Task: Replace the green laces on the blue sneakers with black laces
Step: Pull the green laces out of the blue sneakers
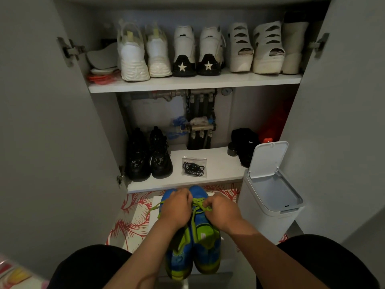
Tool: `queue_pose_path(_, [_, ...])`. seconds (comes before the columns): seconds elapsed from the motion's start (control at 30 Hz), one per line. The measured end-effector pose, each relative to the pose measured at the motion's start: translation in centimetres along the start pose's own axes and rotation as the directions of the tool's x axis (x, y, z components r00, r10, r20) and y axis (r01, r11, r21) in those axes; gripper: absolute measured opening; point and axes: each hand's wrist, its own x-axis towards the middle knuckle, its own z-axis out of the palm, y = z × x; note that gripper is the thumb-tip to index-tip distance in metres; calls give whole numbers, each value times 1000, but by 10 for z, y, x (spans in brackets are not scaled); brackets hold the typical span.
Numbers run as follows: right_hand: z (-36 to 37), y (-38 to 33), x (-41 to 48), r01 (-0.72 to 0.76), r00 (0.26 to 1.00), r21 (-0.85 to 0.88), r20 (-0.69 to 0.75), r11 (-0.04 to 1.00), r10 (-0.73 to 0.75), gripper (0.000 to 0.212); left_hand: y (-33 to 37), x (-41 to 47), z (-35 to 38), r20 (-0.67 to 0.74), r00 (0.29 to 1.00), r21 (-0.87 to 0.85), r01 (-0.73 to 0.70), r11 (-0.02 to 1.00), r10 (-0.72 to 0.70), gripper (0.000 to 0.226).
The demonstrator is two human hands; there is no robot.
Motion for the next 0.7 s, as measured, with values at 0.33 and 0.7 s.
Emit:
queue_pose_path(0.33, [6, -11, 9, 38, 995, 256, -99, 966, -12, 11, 2, 1, -6, -13, 977, 299, -201, 933, 214, 28])
queue_pose_path(0.7, [7, -3, 6, -7, 1000, 137, -5, 991, 7, 16, 7, 9, -18, 58, 888, -679, 370, 634, -456, 25])
